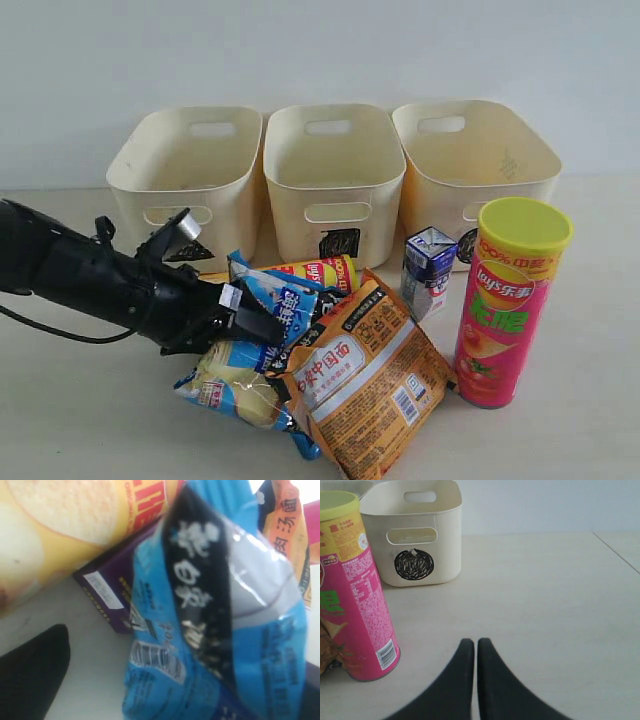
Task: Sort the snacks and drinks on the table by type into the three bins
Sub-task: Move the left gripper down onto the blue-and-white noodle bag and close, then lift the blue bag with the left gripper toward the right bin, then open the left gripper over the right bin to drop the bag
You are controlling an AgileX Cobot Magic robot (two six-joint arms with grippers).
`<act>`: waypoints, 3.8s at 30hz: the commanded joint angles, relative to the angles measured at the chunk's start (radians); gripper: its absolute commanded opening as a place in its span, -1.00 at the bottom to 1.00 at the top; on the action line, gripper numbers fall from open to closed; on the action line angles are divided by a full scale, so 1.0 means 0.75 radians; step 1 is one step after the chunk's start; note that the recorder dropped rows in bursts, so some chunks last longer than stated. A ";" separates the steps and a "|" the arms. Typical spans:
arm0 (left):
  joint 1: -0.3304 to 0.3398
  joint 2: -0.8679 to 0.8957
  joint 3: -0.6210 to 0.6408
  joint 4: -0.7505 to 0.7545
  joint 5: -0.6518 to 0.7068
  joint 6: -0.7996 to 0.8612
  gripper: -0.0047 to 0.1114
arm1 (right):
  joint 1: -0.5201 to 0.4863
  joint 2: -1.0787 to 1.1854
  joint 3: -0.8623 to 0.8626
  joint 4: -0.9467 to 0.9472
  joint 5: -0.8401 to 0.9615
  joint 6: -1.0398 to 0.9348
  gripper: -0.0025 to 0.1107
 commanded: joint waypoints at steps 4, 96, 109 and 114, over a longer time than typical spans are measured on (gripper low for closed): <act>-0.056 0.002 -0.005 -0.047 -0.080 0.030 0.44 | 0.002 -0.007 0.006 -0.005 -0.009 0.000 -0.96; -0.594 0.472 -1.555 -0.037 -1.035 -0.025 -0.84 | 0.002 -0.007 0.006 -0.005 -0.009 0.000 -0.96; -0.607 0.786 -1.959 -0.037 -1.046 0.017 -0.84 | 0.002 -0.007 0.006 -0.005 -0.009 0.000 -0.96; -0.609 0.869 -2.052 -0.037 -1.046 0.066 -0.73 | 0.002 -0.007 0.006 -0.005 -0.009 0.000 -0.96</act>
